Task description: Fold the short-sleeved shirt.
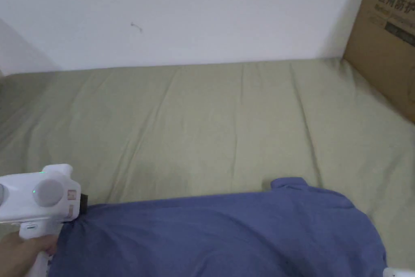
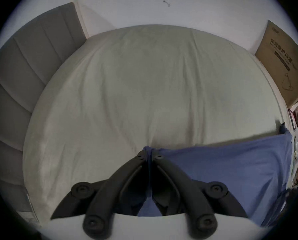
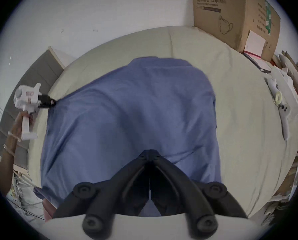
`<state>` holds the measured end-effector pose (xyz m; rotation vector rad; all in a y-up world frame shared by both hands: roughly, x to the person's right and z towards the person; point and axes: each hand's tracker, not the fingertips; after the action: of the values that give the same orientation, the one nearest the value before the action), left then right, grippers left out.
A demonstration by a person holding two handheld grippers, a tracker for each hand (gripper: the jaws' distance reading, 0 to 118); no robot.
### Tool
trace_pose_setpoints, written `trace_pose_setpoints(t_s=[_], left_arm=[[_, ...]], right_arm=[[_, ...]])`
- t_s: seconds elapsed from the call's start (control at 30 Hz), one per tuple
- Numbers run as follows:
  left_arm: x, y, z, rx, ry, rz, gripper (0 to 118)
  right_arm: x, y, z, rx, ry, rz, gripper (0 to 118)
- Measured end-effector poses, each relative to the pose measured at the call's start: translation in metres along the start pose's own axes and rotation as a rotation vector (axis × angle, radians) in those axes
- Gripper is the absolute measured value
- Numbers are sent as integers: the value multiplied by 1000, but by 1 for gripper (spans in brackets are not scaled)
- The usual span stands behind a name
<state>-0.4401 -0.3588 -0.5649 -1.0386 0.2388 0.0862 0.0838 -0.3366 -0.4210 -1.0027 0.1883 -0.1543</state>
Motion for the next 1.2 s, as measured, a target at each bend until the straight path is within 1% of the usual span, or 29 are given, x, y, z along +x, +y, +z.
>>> trace_pose_setpoints(t_s=[0.1,0.13,0.17,0.2,0.23,0.27,0.3,0.4,0.47,0.5,0.53,0.57,0.6,0.63,0.67,0.7,0.73,0.8,0.87,1.0,1.1,1.2], left_arm=[[-2,1,22,36,-41,12,3],[-2,2,28,48,-41,12,3],[-2,1,34,56,-40,16,3],[-1,0,39,60,-44,17,3],[-1,-1,44,62,-48,15,3],[0,-2,48,68,-50,14,3],[1,-5,53,78,-50,8,3],[2,-10,60,83,-59,-2,3],[2,-12,62,80,-55,-4,3],[1,-13,62,76,-52,-6,3],[-1,-12,60,74,-54,-3,3],[-2,-13,59,70,-55,-2,3],[-3,-13,58,61,-53,0,3],[-4,-15,58,57,-50,3,3],[-6,-14,56,56,-51,3,3],[-7,-15,57,49,-53,5,3],[-7,-16,58,47,-53,5,3],[-8,-16,60,48,-53,-9,3],[-8,-15,64,51,-60,-6,3],[-7,-10,80,68,-37,-19,3],[-9,-4,102,100,-33,-18,3],[-12,5,130,148,-40,-3,3]], right_arm=[[28,45,-5,12,31,-14,1],[35,62,-8,6,37,-13,10],[41,82,-11,27,18,-21,27],[46,101,-16,49,-12,-20,55],[53,119,-24,44,-6,-1,74],[60,140,-34,28,0,10,87],[66,157,-45,15,-5,9,89],[81,193,-86,-59,-33,24,89],[83,201,-109,-122,-85,13,89],[85,200,-120,-135,-75,32,89],[87,197,-130,-170,-57,22,88],[91,192,-147,-216,-27,-13,84],[92,186,-155,-252,7,-11,68],[92,181,-162,-260,10,-10,58],[85,174,-157,-218,-104,27,54],[78,171,-147,-179,-74,27,51],[76,171,-144,-187,-71,19,42],[80,178,-142,-172,-91,60,2],[85,186,-142,-187,-59,29,2],[70,194,-119,-130,-81,65,2],[63,211,-91,-73,-44,50,2],[54,226,-58,-15,-57,80,2]])
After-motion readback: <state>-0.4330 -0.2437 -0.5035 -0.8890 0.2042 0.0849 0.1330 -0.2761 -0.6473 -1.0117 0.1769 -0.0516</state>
